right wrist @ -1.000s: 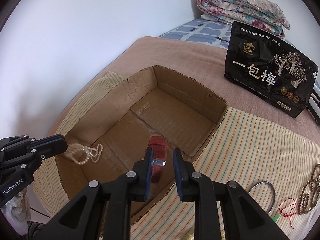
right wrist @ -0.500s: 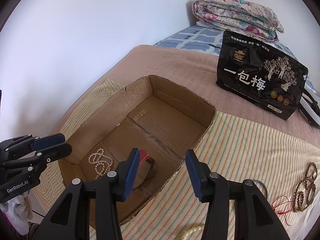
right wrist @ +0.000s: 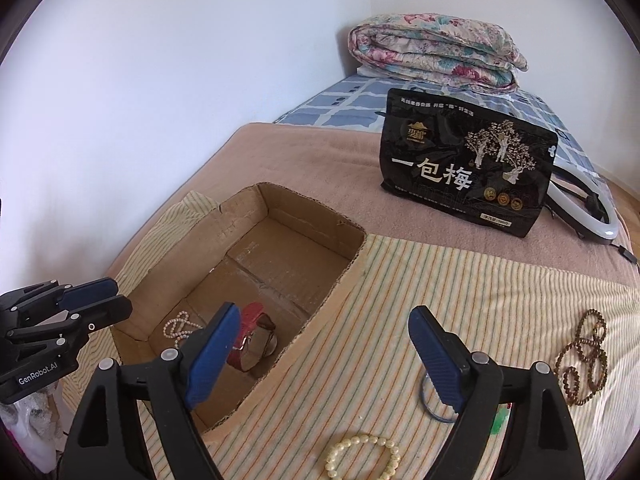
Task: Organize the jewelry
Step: 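Open both tools to drop the necklace and watch into the box, then grasp the cream bead bracelet with the left tool while the right tool grasps the wooden mala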
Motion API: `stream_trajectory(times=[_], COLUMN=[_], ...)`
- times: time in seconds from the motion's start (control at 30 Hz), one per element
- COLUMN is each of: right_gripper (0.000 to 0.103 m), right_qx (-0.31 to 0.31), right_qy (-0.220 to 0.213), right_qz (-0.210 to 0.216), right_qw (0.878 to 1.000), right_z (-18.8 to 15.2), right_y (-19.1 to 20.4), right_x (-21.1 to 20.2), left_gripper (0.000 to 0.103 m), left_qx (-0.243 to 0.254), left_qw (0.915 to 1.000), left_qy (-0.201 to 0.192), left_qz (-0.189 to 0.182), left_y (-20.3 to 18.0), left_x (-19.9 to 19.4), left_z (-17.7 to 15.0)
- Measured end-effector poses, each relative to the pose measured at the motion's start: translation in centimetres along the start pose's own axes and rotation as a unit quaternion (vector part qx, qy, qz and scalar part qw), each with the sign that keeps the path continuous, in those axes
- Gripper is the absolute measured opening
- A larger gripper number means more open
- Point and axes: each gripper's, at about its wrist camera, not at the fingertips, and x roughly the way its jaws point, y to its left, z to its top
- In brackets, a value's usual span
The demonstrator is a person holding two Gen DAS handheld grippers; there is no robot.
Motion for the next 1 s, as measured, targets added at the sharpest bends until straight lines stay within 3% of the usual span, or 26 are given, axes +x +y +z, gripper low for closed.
stream_trajectory(times=[0.03, 0.07, 0.37, 0.43, 0.47, 0.63, 1.0], right_gripper=[0.088, 0.088, 0.088, 0.094, 0.103, 0.103, 0.103], right_qx=[0.004, 0.008, 0.055, 0.062, 0.065, 0.081, 0.098], right_qy=[-0.002, -0.003, -0.02, -0.024, -0.025, -0.055, -0.076], right_qz=[-0.002, -0.004, -0.027, -0.036, -0.043, -0.067, -0.144], right_qw=[1.0, 1.0, 0.998, 0.997, 0.997, 0.993, 0.982], right_z=[-0.1, -0.2, -1.6, -2.0, -2.1, -3.2, -5.3], right_y=[-0.5, -1.0, -6.7, -8.1, -8.8, -12.3, -19.4], right_x=[-0.3, -0.7, -4.0, -4.8, -5.2, -7.7, -11.1], left_gripper=[0.047, 0.049, 0.049, 0.049, 0.049, 0.049, 0.049], left_qx=[0.002, 0.005, 0.028, 0.033, 0.035, 0.049, 0.076], left_qw=[1.0, 1.0, 0.9992, 0.9989, 0.9986, 0.9973, 0.994], left_qy=[-0.004, -0.008, -0.02, -0.022, -0.023, -0.028, -0.005], left_qz=[-0.001, -0.002, -0.021, -0.027, -0.031, -0.047, -0.078], left_y=[-0.3, -0.7, -4.3, -5.2, -5.7, -8.1, -13.1], left_x=[-0.2, -0.5, -1.9, -2.2, -2.4, -3.1, -2.6], left_z=[0.0, 0.1, 0.7, 0.8, 0.8, 0.9, 0.0])
